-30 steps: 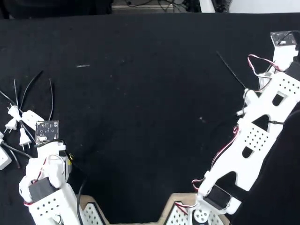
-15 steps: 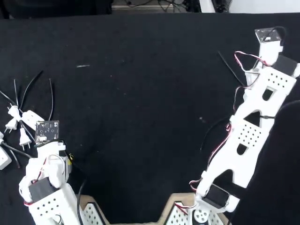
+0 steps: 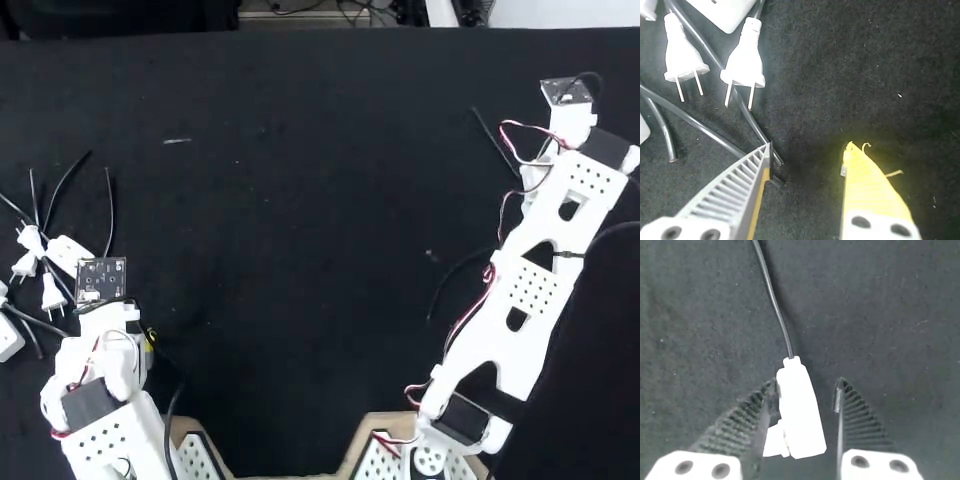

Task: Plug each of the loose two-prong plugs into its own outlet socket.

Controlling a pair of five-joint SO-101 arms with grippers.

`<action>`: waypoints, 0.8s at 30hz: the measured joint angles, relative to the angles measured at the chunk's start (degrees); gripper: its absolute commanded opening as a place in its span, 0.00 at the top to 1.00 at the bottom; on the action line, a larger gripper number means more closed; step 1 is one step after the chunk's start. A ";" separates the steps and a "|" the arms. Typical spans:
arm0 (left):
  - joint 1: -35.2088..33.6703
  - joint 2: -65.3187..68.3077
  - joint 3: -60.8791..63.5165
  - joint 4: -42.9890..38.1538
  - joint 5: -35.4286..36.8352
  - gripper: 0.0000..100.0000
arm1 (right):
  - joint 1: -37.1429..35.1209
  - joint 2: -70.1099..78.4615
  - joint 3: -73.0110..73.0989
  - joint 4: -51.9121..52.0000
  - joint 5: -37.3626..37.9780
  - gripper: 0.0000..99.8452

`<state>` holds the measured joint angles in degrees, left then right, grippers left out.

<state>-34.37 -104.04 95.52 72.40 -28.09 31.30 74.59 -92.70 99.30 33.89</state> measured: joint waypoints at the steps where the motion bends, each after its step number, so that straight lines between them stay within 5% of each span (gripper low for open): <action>1: 0.00 0.00 0.00 0.00 0.00 0.77 | 0.00 0.00 0.00 0.00 0.00 0.83; 14: 0.00 0.00 0.00 0.00 0.00 0.77 | 4.66 0.00 0.00 0.00 -4.48 0.83; 24: 0.00 0.00 0.00 0.00 0.00 0.77 | 1.76 -10.20 0.00 0.00 -10.55 0.83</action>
<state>-34.37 -104.04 95.52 72.40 -28.09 33.05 64.40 -92.70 99.30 23.34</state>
